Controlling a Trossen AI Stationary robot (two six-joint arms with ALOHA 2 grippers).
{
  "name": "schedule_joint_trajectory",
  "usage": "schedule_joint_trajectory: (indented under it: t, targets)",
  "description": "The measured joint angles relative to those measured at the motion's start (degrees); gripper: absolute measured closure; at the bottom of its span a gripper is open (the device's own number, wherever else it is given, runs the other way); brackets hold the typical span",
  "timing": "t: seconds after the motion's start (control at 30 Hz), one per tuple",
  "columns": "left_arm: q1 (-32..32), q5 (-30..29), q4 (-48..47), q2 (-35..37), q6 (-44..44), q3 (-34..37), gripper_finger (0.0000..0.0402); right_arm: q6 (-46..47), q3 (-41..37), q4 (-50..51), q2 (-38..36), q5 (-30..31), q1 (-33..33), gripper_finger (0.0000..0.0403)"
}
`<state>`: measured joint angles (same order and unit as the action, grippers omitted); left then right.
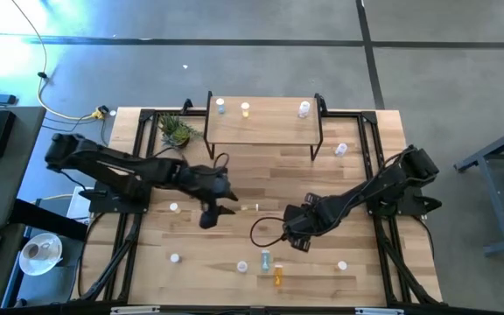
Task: Pick and place medicine bottles onto shelf by color
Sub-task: Put the top orange pill bottle on the shelf
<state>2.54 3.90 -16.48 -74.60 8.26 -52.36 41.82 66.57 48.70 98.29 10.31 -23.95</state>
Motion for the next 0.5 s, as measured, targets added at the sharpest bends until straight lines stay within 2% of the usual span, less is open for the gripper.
schedule_joint_trajectory:
  t: [0.13, 0.27, 0.5]
  targets:
    - [4.0, -2.9, -1.8, 4.4, 0.7, 0.0, 0.02, 2.0, 0.0, 0.2, 0.2, 0.0, 0.5, 0.0224]
    - [7.8, -3.3, -2.5, 6.9, 0.8, 0.0, 0.02, 2.2, 0.0, 0.2, 0.5, 0.0, 0.4, 0.0224]
    - [13.1, -3.3, -2.5, 7.9, 1.2, 0.0, 0.02, 3.2, 0.0, 1.3, 3.1, 0.1, 0.5, 0.0224]
